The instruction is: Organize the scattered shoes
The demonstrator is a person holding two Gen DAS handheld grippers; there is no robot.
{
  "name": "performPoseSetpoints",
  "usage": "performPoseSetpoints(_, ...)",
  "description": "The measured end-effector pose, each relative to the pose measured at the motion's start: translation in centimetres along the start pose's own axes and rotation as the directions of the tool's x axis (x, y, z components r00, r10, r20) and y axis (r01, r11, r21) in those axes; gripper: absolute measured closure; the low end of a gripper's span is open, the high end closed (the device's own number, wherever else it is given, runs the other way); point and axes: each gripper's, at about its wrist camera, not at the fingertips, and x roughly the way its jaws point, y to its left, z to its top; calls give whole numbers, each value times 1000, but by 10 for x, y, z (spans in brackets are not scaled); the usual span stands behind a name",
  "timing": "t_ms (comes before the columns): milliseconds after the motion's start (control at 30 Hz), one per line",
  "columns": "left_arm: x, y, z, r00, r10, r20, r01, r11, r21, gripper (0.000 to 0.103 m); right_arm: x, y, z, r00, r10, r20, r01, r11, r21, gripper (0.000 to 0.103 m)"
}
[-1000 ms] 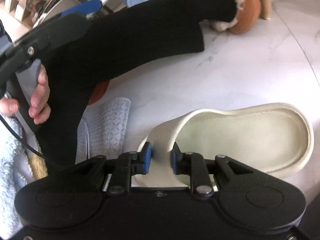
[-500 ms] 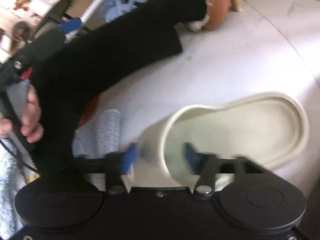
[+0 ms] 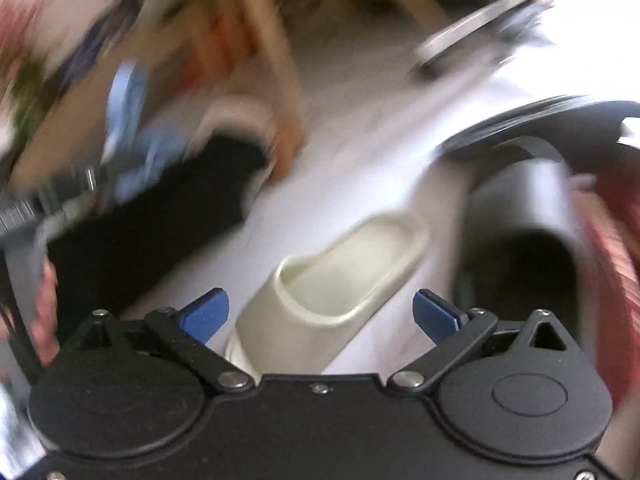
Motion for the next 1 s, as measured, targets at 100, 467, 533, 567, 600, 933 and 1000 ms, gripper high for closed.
performPoseSetpoints(100, -6, -14, 2, 999, -37, 2, 37, 999, 14, 0, -45, -8, -6, 980, -135, 145, 119, 986, 115, 0)
performPoseSetpoints(467, -31, -67, 6, 987, -159, 20, 157, 984, 81, 0, -127, 8, -48, 700, -604, 381, 481, 793, 374, 0)
performPoseSetpoints(533, -34, -72, 5, 985, -172, 18, 170, 982, 83, 0, -148, 2, -62, 692, -560, 456, 405, 824, 396, 0)
performPoseSetpoints(567, -35, -78, 4, 983, -186, 10, 184, 979, 88, 0, -160, -1, -69, 685, -536, 493, 361, 838, 410, 0)
performPoseSetpoints(600, -36, -83, 3, 980, -198, 6, 196, 976, 94, 0, -171, -4, -76, 676, -513, 529, 316, 850, 422, 0)
performPoseSetpoints(933, -43, -159, -20, 953, -298, -57, 303, 940, 157, 0, -275, -13, -143, 548, -653, 523, 392, 752, 529, 0)
performPoseSetpoints(1000, -44, -177, -29, 942, -325, -80, 334, 929, 162, 0, -288, -15, -154, 533, -668, 519, 398, 740, 543, 0)
